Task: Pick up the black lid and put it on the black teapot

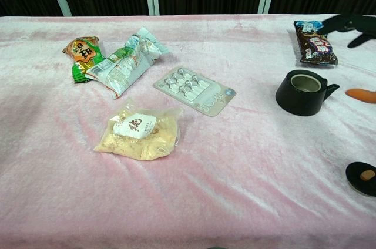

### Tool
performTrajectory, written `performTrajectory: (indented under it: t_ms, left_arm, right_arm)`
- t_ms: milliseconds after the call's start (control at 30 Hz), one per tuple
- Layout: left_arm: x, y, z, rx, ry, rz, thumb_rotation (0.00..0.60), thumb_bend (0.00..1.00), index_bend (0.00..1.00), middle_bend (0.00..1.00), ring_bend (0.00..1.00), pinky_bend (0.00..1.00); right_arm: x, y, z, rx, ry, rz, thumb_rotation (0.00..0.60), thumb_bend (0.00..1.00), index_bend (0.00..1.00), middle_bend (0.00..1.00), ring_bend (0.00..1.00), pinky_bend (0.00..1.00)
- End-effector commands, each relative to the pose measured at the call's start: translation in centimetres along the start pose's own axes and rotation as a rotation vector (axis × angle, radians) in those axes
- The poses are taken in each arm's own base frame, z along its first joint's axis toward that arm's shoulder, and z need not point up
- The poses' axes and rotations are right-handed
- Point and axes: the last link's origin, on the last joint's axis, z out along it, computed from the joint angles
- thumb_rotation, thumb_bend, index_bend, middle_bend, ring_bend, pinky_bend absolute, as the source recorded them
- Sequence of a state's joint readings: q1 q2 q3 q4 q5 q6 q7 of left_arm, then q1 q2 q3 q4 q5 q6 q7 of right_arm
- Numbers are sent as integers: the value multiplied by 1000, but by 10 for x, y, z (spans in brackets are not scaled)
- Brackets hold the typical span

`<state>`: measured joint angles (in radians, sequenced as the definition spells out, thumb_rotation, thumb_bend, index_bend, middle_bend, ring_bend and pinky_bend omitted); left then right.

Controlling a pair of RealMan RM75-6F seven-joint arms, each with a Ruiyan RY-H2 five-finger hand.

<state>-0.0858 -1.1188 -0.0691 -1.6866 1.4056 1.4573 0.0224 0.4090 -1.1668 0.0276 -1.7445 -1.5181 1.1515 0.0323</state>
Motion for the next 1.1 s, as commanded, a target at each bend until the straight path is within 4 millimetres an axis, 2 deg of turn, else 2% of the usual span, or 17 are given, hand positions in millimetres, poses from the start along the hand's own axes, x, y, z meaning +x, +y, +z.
performTrajectory:
  t_ms: [33, 200, 433, 633, 1100]
  left_arm:
    - [0, 0, 0, 2, -1, -1, 600, 440, 81, 21, 0, 1]
    - [-1, 1, 1, 1, -3, 2, 600, 439, 81, 22, 0, 6]
    - [-1, 1, 1, 5, -1, -1, 600, 440, 80, 21, 0, 6]
    - [-1, 0, 1, 3, -2, 1, 600, 440, 80, 21, 0, 6]
    - [-1, 1, 1, 4, -1, 4, 600, 440, 80, 21, 0, 6]
  right_arm:
    - [-13, 15, -19, -74, -38, -1, 600, 242, 206, 0, 47, 157]
    - [-30, 28, -36, -108, -70, 14, 600, 240, 298, 0, 47, 157]
    - [-56, 36, -45, -125, -125, 16, 600, 241, 349, 0, 47, 157]
    - [-63, 36, -45, -116, -134, 8, 600, 241, 413, 0, 47, 157]
    - [-79, 34, -45, -103, -199, -3, 600, 241, 434, 0, 47, 157]
